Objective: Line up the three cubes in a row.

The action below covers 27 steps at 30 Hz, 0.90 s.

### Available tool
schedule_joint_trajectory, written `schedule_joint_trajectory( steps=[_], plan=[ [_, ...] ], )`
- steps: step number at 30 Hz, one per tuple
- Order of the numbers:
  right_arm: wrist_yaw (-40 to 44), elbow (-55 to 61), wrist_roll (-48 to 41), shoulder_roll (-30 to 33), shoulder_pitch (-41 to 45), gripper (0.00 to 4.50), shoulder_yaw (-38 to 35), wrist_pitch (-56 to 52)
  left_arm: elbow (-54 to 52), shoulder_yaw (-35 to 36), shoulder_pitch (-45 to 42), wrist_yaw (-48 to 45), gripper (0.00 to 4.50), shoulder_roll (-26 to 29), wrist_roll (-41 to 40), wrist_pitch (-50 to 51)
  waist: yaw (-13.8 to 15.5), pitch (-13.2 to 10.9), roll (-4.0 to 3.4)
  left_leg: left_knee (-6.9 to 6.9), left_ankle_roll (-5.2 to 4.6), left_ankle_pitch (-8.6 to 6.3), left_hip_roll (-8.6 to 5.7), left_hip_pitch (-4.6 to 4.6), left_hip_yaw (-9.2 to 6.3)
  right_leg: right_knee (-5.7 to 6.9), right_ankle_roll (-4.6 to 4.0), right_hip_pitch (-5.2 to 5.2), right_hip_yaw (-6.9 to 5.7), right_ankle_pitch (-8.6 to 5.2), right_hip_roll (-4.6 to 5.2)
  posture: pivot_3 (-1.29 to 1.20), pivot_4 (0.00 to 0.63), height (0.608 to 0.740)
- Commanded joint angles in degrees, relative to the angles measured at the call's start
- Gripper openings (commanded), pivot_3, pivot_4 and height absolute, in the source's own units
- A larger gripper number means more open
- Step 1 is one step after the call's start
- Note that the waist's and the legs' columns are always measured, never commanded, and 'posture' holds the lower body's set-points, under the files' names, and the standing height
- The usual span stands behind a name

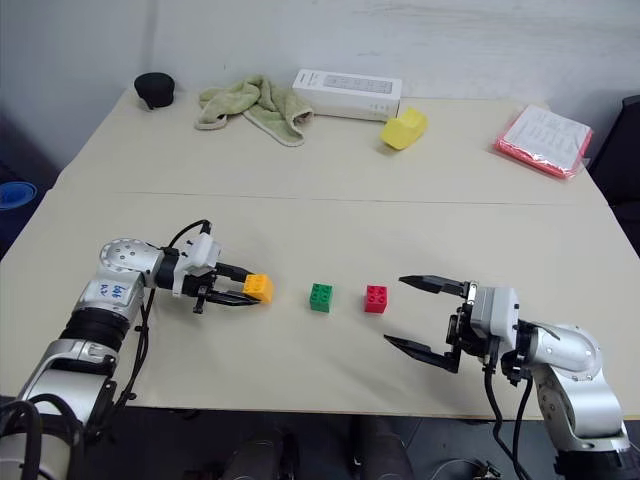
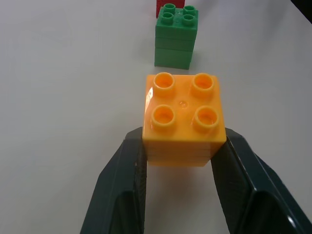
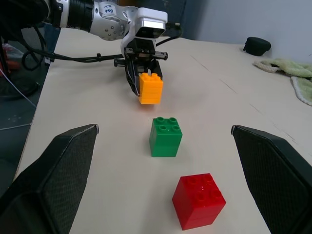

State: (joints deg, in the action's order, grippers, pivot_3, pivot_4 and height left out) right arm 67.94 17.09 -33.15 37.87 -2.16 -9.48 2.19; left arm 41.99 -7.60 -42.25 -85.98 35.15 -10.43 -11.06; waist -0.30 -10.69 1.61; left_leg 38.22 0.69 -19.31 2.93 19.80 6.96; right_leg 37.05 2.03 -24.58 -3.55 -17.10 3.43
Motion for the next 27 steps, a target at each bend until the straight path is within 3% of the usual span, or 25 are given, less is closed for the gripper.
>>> schedule_joint_trajectory(
  steps=[1, 9, 12, 16, 19, 23, 27],
  plan=[
    [-1.1, 4.0, -1.0, 0.5, -1.4, 4.5, -1.2, -0.5, 3.0, -0.5, -1.0, -2.5, 1.5, 1.0, 1.9, -3.7, 0.0, 0.0, 0.0, 0.0, 0.01, 0.0, 0.0, -0.02, 0.0, 0.01, 0.0, 0.01, 0.0, 0.0, 0.0, 0.0, 0.15, 0.74],
    [-2.3, 4.5, -0.7, -0.1, -1.2, 4.5, -0.4, -0.8, 7.2, 0.0, -3.6, -1.9, 1.5, -0.3, 3.1, -5.8, 0.2, 0.0, 0.01, 0.04, -0.04, 0.03, -0.05, 0.0, -0.07, 0.03, 0.02, 0.03, -0.03, 0.01, 0.05, 0.0, 0.15, 0.74],
    [-2.4, 4.3, -1.1, -0.1, -1.0, 4.5, -0.3, -1.1, 5.8, -0.4, -2.8, -4.9, 2.48, 0.9, 2.9, -3.1, 0.1, 0.0, 0.01, 0.04, -0.04, 0.03, -0.04, 0.01, -0.06, 0.03, 0.02, 0.03, -0.04, 0.01, 0.04, 0.0, 0.15, 0.74],
    [-2.8, 3.9, -3.4, 0.7, -0.2, 4.5, -2.3, -3.0, 3.8, 2.3, -2.2, -1.7, 3.61, 2.8, 1.7, -4.7, 0.1, 0.0, 0.01, 0.04, -0.04, 0.04, -0.03, 0.01, -0.07, 0.04, 0.03, 0.02, -0.04, 0.02, 0.04, 0.0, 0.15, 0.74],
    [-0.9, 2.7, -4.1, 3.1, -0.2, 4.5, -4.9, -3.2, -0.9, 6.2, 0.0, -2.5, 4.49, 6.0, -2.6, -0.5, 0.0, 0.0, 0.01, 0.04, -0.04, 0.04, -0.02, 0.02, -0.07, 0.04, 0.03, 0.02, -0.03, 0.02, 0.05, 0.0, 0.15, 0.74],
    [4.9, 0.4, -4.6, 9.7, -1.9, 4.5, -11.4, -3.4, -17.6, 13.3, 12.3, -5.2, 4.49, 15.6, -11.3, 9.8, -0.7, 0.0, 0.0, -0.02, -0.03, 0.03, 0.05, 0.01, -0.06, 0.0, 0.02, 0.01, 0.01, 0.01, 0.04, 0.0, 0.15, 0.74],
    [11.2, -5.6, -5.8, 17.1, -2.3, 4.5, -17.8, -5.5, -27.8, 22.6, 23.3, 0.9, 4.49, 24.2, -16.0, 20.7, -1.1, 0.0, 0.03, -0.05, -0.09, 0.0, 0.09, 0.0, -0.1, -0.06, 0.02, 0.04, 0.01, 0.01, 0.07, 0.0, 0.15, 0.74]
  ],
)
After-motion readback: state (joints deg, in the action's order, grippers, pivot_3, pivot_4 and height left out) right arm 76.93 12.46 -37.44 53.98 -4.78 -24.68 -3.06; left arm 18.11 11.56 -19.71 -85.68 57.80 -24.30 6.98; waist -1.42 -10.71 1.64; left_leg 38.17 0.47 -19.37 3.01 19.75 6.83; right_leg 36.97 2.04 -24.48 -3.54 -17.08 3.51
